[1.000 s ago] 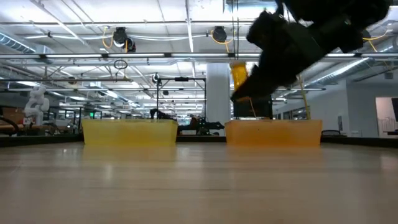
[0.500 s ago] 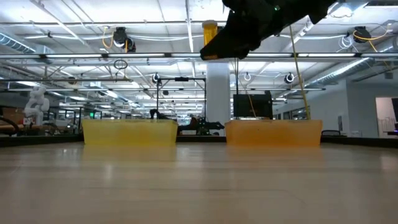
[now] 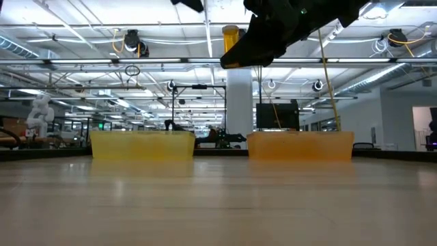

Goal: Pick and place medicine bottles into bin by pill shape (circle, oval)
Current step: Put the small yellow pill bottle into the transparent yellow bin

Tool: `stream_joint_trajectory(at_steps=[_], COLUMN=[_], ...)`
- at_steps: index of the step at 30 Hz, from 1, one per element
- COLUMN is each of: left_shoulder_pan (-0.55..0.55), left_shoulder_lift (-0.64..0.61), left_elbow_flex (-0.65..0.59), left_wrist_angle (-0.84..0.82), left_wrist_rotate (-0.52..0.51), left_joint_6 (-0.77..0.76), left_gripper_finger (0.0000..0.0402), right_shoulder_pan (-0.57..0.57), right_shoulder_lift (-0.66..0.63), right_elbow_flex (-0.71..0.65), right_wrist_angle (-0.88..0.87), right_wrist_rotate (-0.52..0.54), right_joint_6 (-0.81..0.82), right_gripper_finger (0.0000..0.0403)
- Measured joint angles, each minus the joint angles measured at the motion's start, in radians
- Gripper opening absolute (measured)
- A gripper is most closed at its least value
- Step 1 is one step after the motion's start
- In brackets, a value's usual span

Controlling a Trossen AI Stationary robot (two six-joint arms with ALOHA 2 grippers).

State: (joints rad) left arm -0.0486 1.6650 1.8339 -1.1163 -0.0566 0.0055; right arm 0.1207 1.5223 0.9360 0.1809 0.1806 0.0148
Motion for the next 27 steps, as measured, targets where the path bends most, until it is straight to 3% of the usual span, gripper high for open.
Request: stream_joint_trajectory(at_steps=[9,27], left_shoulder_pan=[-0.008,-0.009], left_shoulder_lift=[0.098,0.176], left_elbow_flex=[0.000,0.000], left_wrist_angle=[0.037,0.142], left_wrist_rotate=[-0.021,-0.004], left_joint_6=[0.013,0.024], left_gripper_finger=[0.0198,0.0198], right_shoulder_pan=[-0.003,-0.003], right_shoulder_lift=[0.000,0.001], right_elbow_flex=[0.000,-0.002], right_wrist_angle=[0.001,-0.014], right_wrist_rotate=[0.001,0.001], right_joint_6=[-0.003,-0.039], right_gripper_finger=[0.0100,0.0100])
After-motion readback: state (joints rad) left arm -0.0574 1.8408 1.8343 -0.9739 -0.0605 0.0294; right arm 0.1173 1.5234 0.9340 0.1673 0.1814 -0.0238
